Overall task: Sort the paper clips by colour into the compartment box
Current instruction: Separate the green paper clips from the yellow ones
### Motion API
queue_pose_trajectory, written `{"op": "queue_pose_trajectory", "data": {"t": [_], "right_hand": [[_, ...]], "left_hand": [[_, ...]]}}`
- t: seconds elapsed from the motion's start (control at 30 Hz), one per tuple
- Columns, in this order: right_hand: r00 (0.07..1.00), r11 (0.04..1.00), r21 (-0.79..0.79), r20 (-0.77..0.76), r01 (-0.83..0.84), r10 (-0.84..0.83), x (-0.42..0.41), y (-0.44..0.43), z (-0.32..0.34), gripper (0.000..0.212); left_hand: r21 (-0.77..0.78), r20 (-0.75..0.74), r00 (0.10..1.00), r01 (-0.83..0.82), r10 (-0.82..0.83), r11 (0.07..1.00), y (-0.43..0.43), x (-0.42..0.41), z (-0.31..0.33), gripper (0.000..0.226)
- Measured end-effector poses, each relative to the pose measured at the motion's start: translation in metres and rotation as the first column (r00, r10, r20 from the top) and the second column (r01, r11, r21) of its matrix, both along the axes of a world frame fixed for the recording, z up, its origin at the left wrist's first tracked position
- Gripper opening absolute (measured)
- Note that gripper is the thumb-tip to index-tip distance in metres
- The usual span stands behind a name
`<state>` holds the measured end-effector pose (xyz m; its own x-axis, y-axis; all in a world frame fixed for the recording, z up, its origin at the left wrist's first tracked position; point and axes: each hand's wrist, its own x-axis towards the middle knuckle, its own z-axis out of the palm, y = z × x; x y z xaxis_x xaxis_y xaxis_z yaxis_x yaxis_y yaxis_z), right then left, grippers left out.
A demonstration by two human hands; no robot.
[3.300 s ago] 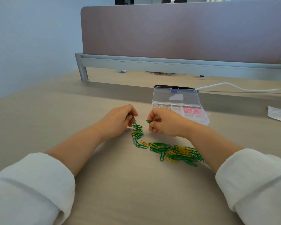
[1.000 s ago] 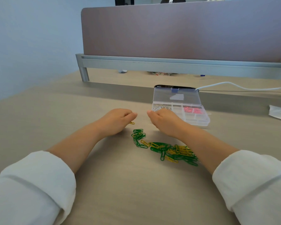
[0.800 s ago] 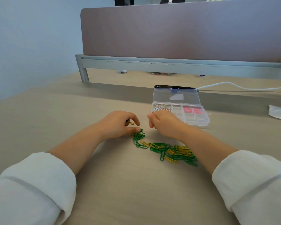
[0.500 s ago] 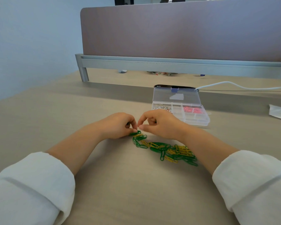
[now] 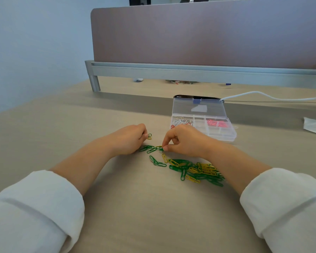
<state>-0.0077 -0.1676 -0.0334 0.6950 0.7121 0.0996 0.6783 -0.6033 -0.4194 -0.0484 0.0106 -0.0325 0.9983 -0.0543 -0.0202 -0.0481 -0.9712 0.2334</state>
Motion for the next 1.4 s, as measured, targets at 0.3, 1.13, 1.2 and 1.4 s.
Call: {"op": "queue_pose_trajectory", "data": {"t": [0.3,1.13,1.2,1.4], "right_hand": [[0.994,0.998,-0.020,-0.091,0.065,-0.067,0.002,0.002,0.000,0.015],[0.990,0.988,0.135,-0.129,0.070,-0.053,-0.003,0.002,0.005,0.023],[0.998,0.997,0.069,-0.063,0.033,-0.028,-0.002,0.001,0.002,0.011],[0.999,0.998,-0.058,0.036,0.004,-0.002,0.001,-0.001,0.001,0.012]], "left_hand": [[-0.157,0.045,0.998,0.040,-0.033,0.987,0.005,-0.001,0.002,0.009],[-0.101,0.048,0.999,-0.014,0.019,0.995,0.001,-0.006,0.015,0.024],[-0.033,0.015,0.999,0.029,-0.029,0.999,0.004,-0.008,0.016,0.020],[0.049,-0.046,0.997,0.063,-0.061,0.997,0.004,-0.007,0.013,0.014]]}}
